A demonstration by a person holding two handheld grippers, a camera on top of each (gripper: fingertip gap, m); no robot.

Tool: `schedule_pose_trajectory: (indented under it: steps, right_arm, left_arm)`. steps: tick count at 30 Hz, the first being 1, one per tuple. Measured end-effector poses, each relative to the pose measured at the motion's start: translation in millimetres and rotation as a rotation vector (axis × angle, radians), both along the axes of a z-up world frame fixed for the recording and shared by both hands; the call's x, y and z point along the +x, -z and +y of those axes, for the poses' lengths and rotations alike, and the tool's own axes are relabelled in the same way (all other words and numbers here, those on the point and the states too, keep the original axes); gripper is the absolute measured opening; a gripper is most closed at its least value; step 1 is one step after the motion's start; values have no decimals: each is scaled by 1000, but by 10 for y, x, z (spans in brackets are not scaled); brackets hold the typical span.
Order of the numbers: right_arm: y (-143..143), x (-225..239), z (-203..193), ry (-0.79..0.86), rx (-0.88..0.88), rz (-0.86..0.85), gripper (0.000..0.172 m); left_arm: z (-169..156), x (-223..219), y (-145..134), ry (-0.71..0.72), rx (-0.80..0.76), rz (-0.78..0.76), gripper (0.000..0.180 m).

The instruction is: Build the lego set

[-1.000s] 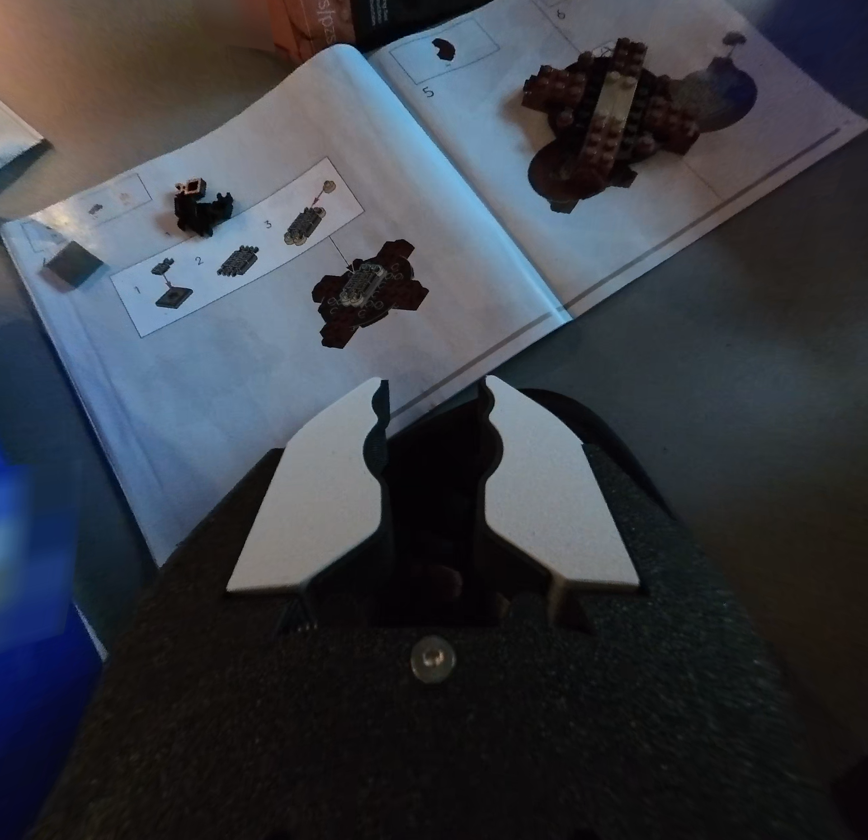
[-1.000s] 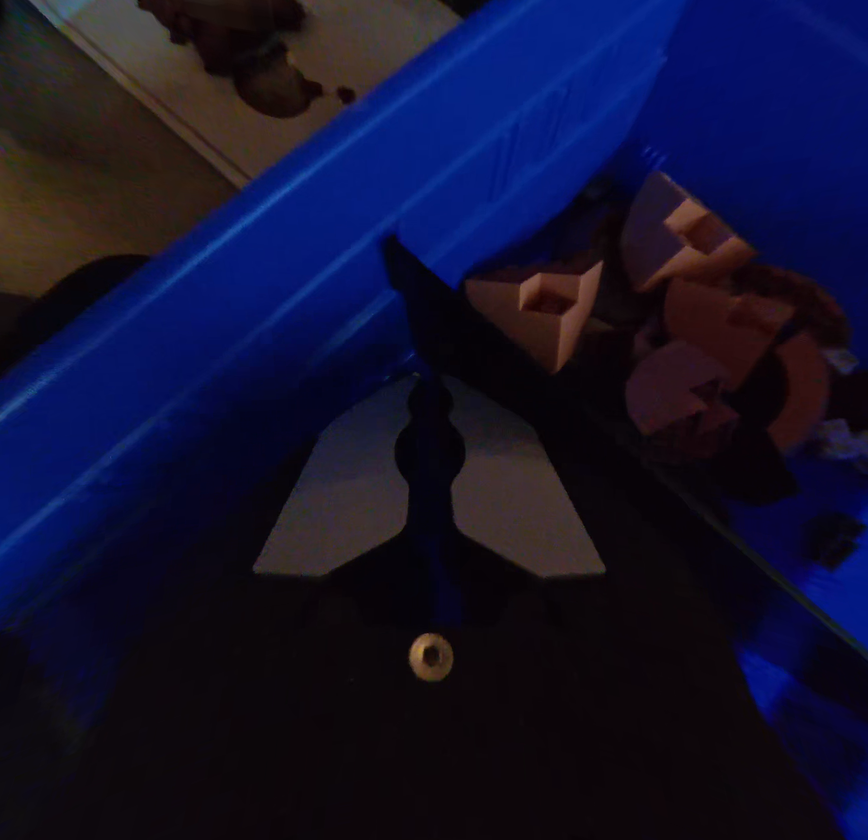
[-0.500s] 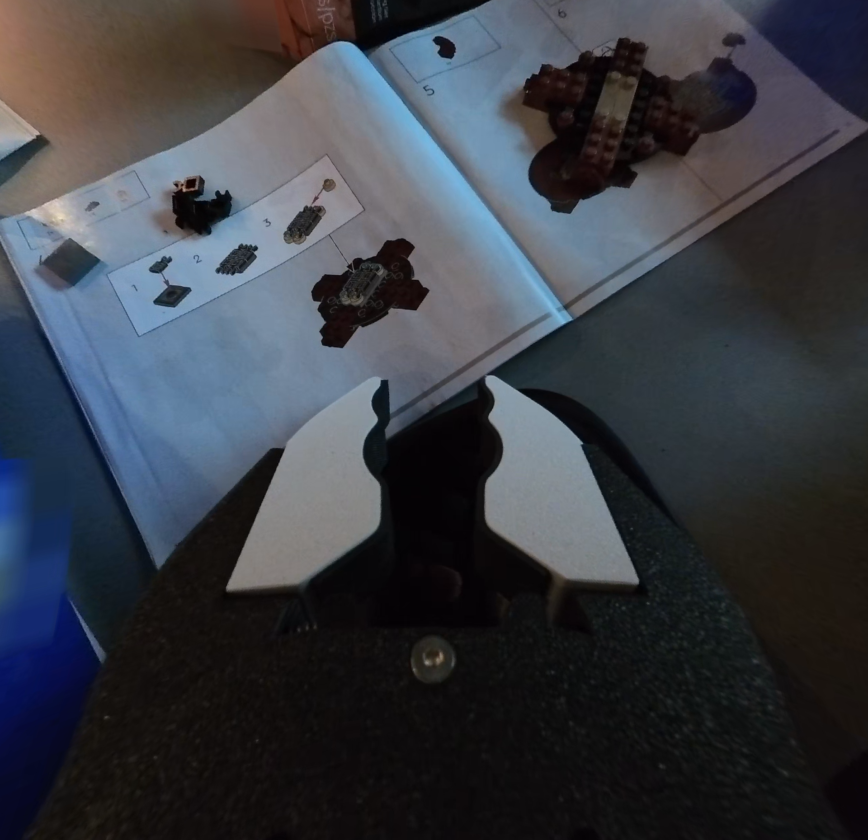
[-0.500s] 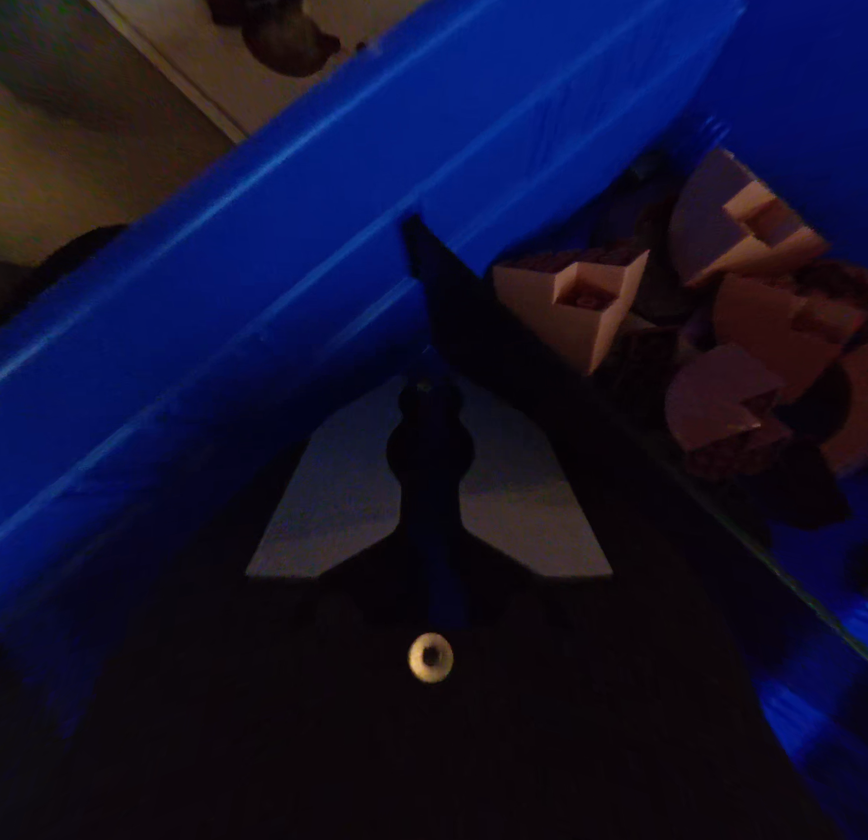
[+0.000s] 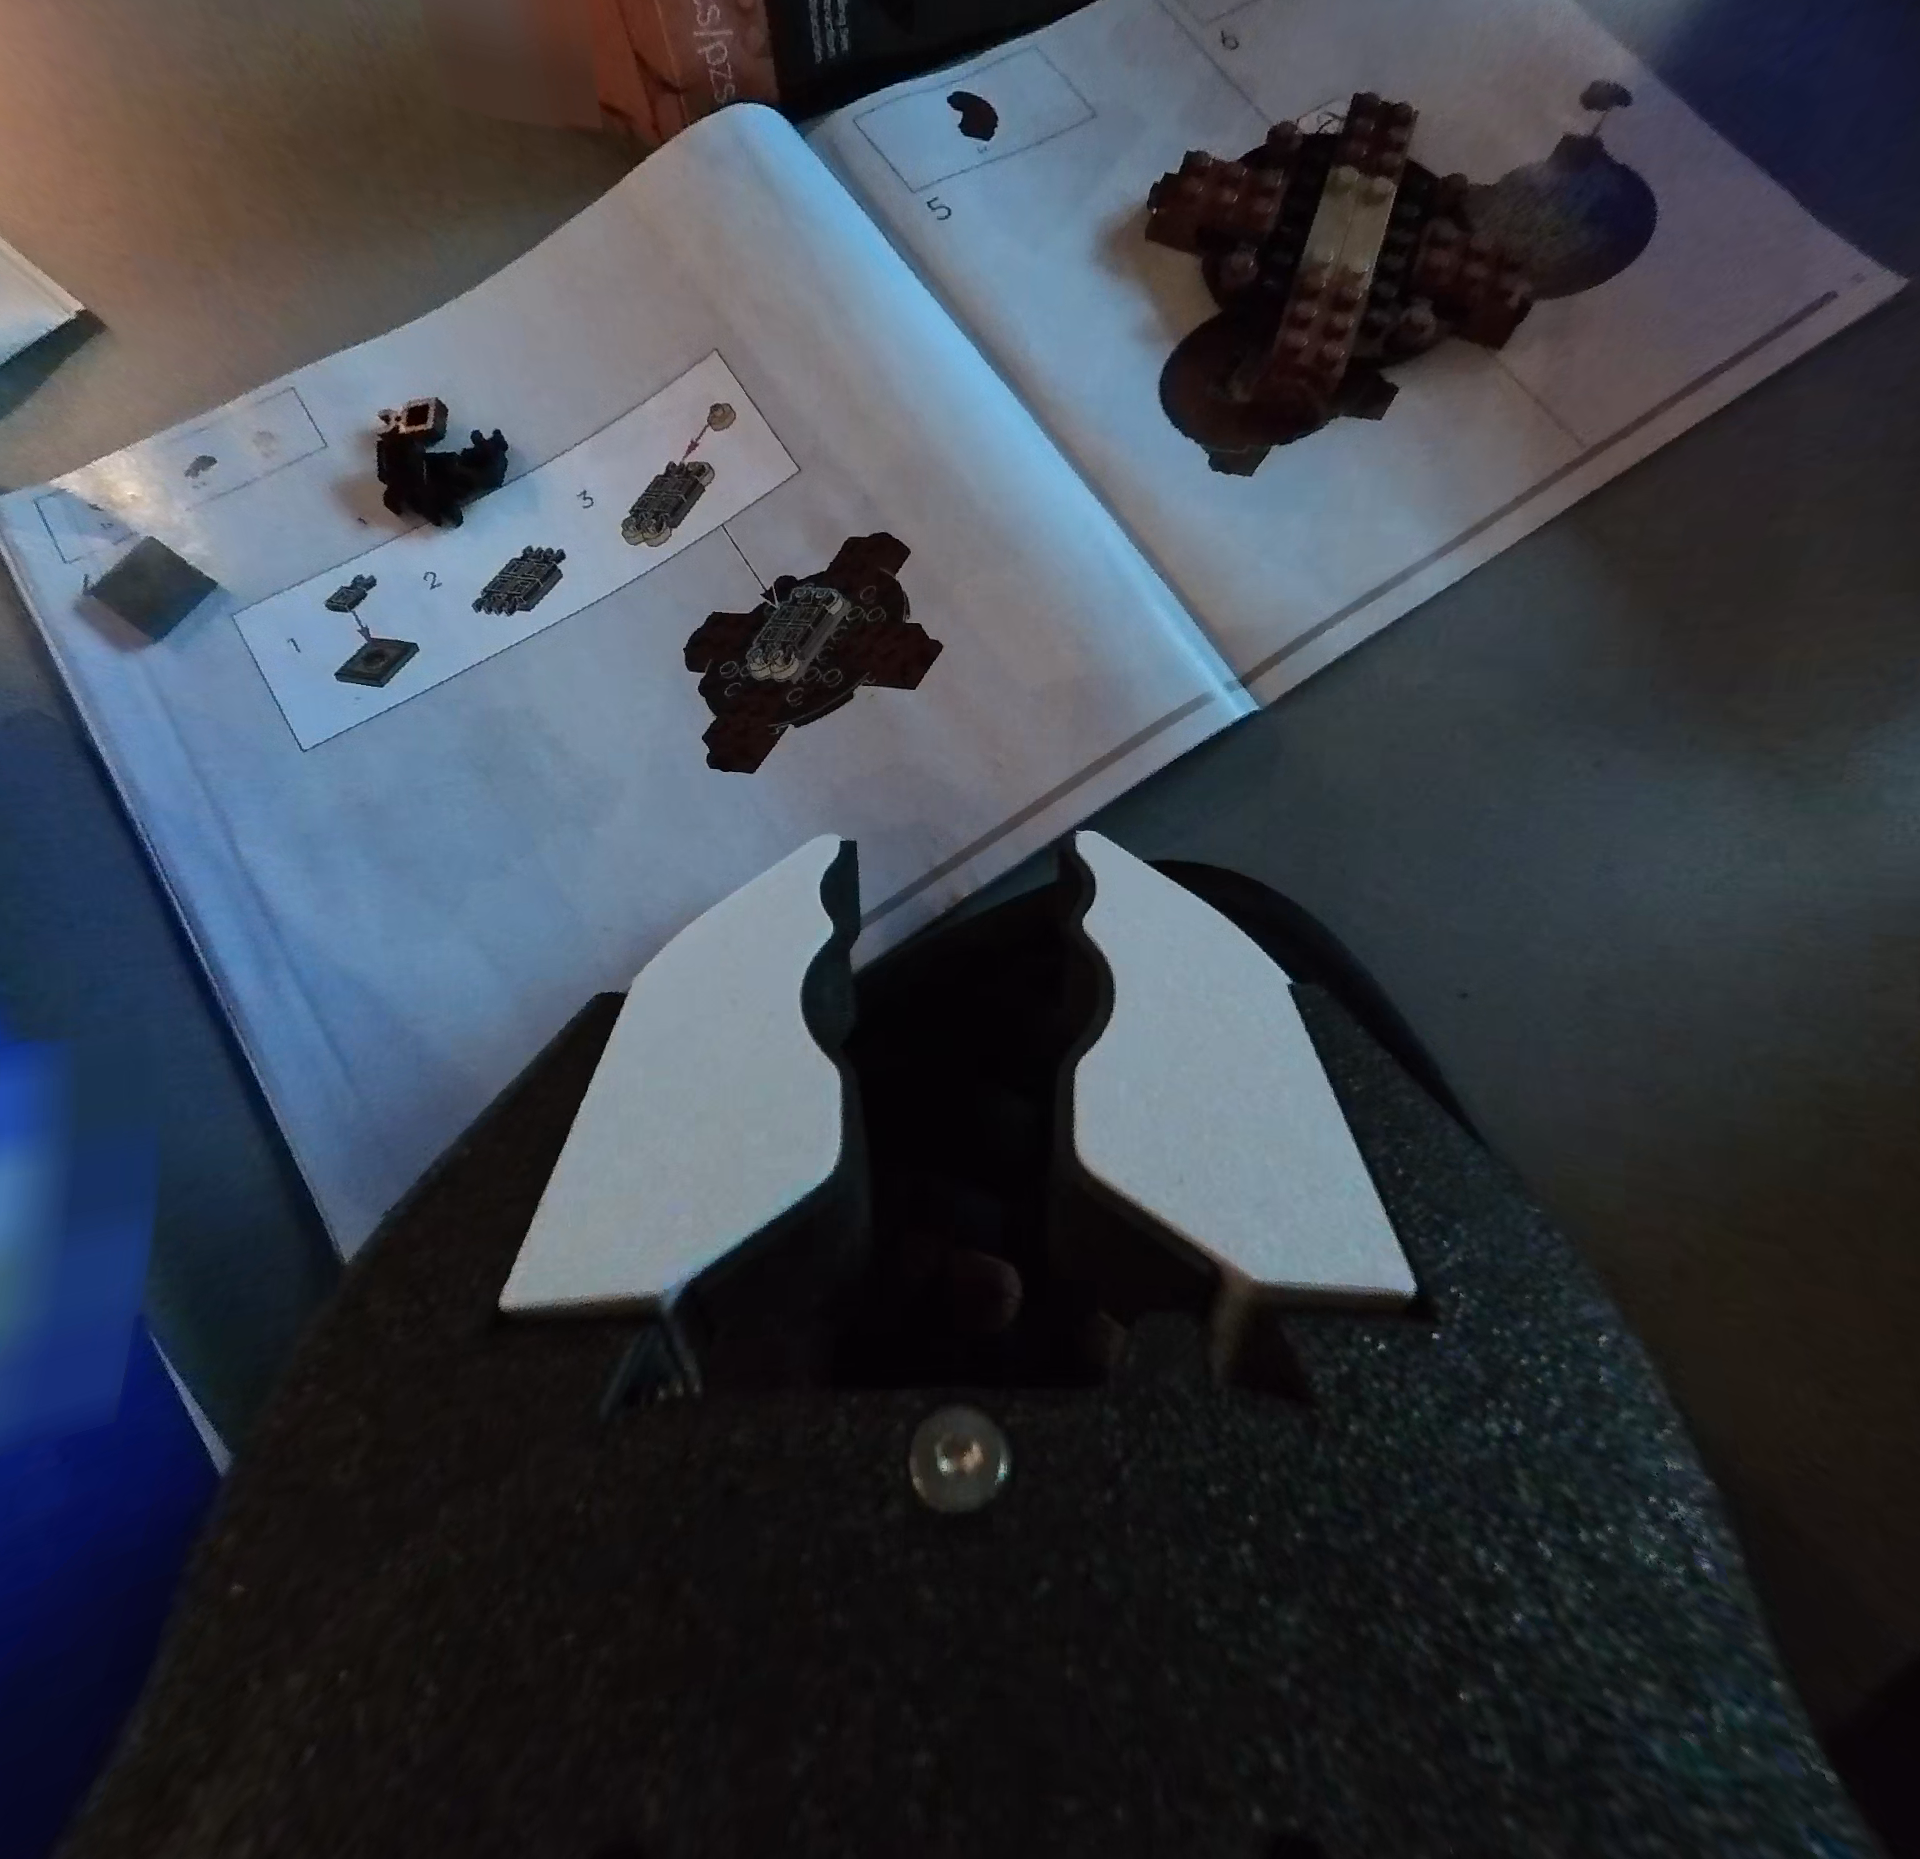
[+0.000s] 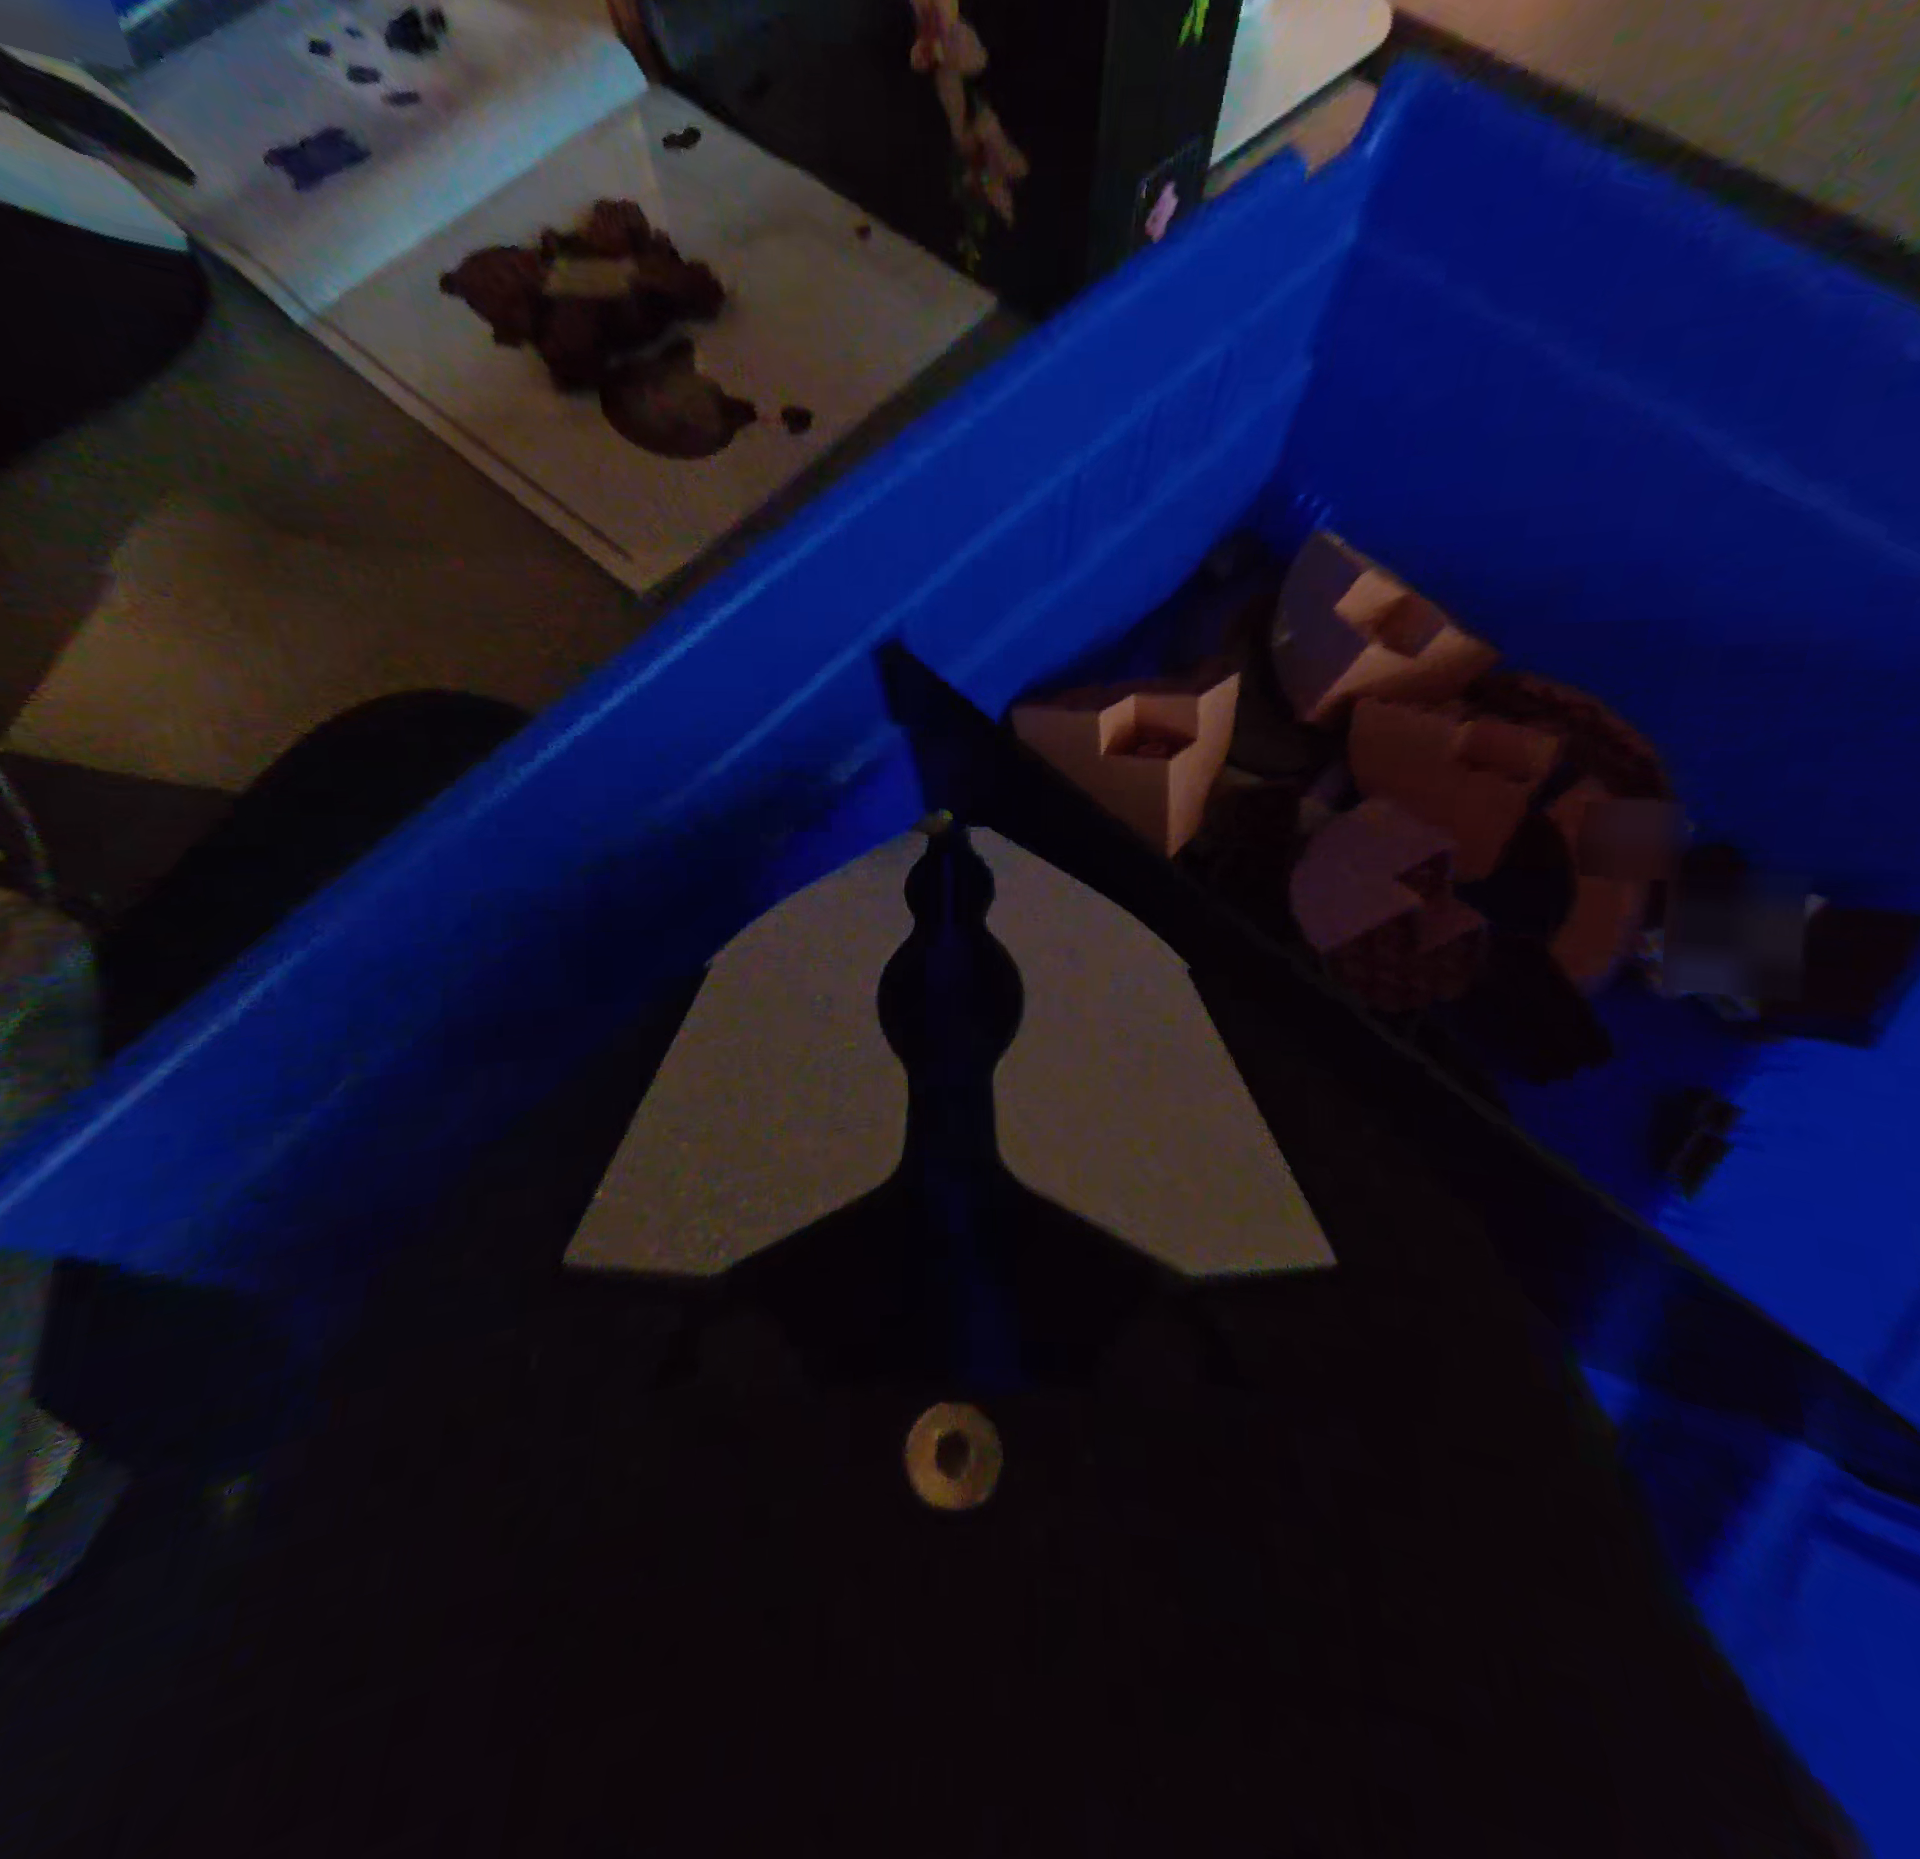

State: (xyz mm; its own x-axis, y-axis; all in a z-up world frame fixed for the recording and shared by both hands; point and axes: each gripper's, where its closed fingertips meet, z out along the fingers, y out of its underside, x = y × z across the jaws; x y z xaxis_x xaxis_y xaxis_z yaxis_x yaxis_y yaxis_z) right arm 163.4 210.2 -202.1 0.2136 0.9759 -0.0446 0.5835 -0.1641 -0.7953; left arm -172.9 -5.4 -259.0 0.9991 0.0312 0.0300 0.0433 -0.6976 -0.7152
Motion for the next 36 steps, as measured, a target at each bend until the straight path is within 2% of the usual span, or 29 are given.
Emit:
schedule_pose_trajectory:
  steps: [4,8,12,15,20,23,25,28,30,36]
  right_arm:
    - [-213,22,18,15,76,-18,0]
    - [-602,-100,-60,1,166,5,0]
    - [-970,-417,-309,-52,233,60,0]
    - [-1139,-780,-599,-104,260,130,0]
    - [-1186,-1490,-1206,-229,217,287,0]
    - [-1130,-1938,-1556,-324,145,431,0]
    - [-1050,-2174,-1677,-369,178,490,0]
    - [-1065,-2420,-1781,-407,218,619,0]
    - [-1173,-2477,-1797,-415,249,747,0]
    - [-1380,-2417,-1834,-476,273,946,0]
  left_arm:
    - [0,1,-3,0,2,3,37]
    - [0,4,-7,3,6,14,37]
    - [0,14,-6,7,4,-23,39]
    - [2,35,-23,20,17,-71,40]
    - [1,87,-106,55,79,-192,41]
    - [-3,126,-183,88,120,-263,41]
    - [-8,170,-248,126,148,-253,41]
    - [-32,326,-401,234,185,-201,43]
    - [-33,466,-571,311,225,-195,44]
    - [81,844,-1425,472,472,-373,36]
